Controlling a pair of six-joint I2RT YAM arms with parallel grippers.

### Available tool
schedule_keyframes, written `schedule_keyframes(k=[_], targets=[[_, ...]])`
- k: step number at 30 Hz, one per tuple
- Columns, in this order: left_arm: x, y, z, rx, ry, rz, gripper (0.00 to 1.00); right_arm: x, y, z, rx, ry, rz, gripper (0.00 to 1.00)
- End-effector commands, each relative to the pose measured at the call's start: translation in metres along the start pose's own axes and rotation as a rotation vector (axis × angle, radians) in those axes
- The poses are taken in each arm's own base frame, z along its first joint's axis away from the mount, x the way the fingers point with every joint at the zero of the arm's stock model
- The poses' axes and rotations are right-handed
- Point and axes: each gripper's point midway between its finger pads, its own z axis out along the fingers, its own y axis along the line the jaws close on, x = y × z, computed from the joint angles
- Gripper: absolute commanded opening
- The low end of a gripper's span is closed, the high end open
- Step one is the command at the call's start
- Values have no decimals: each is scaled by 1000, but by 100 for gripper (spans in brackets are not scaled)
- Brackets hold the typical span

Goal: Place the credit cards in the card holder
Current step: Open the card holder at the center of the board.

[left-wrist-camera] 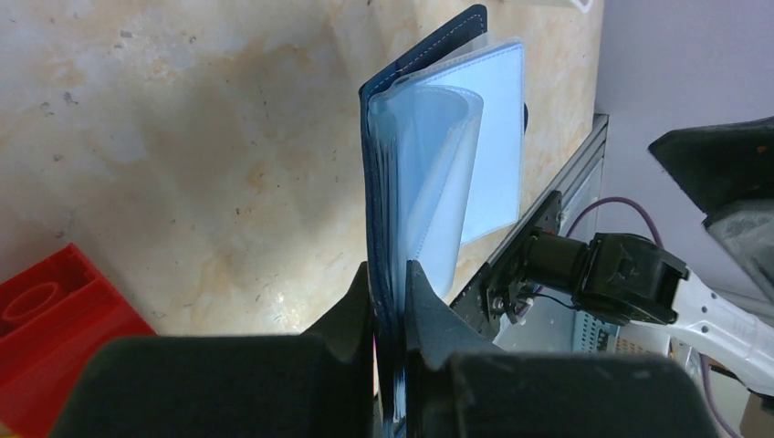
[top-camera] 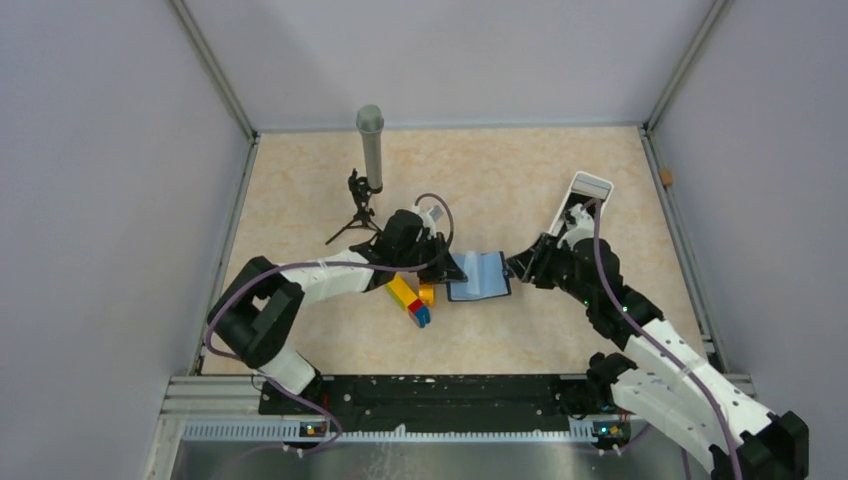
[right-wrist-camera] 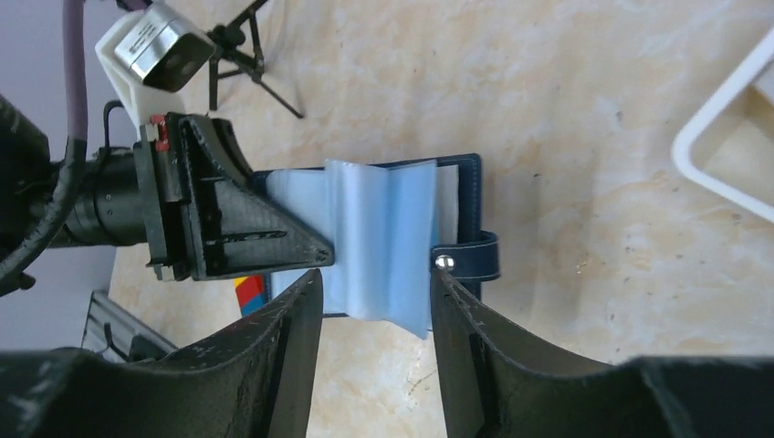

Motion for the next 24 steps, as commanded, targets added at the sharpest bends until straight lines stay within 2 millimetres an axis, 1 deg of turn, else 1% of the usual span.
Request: schedule_keyframes(k=[1, 4, 6, 11, 15, 19, 20, 21, 23, 24], targets=[[-9, -20, 11, 95, -9, 24, 0, 23, 20, 16, -148, 96, -5, 46], [-1, -12, 18, 95, 21, 16, 0, 38, 15, 28, -146, 157, -9, 46], [3, -6, 22, 88, 40, 10, 0, 44, 17, 36, -167, 183, -22, 48], [11, 1, 30, 85, 66, 9, 0, 69, 18, 51, -181, 260, -34, 49], [15, 7, 34, 82, 82, 11, 0, 88, 8, 61, -152, 309, -18, 48], [18, 11, 37, 82, 96, 16, 0, 105, -8, 70, -94, 354, 1, 51], [19, 11, 37, 84, 100, 17, 0, 106, -15, 72, -57, 353, 0, 51], [19, 11, 37, 86, 100, 20, 1, 108, -23, 74, -16, 355, -3, 49], [20, 11, 36, 86, 101, 23, 6, 112, -40, 73, 70, 364, -10, 39], [20, 11, 36, 86, 101, 25, 10, 113, -47, 73, 102, 367, -17, 33]])
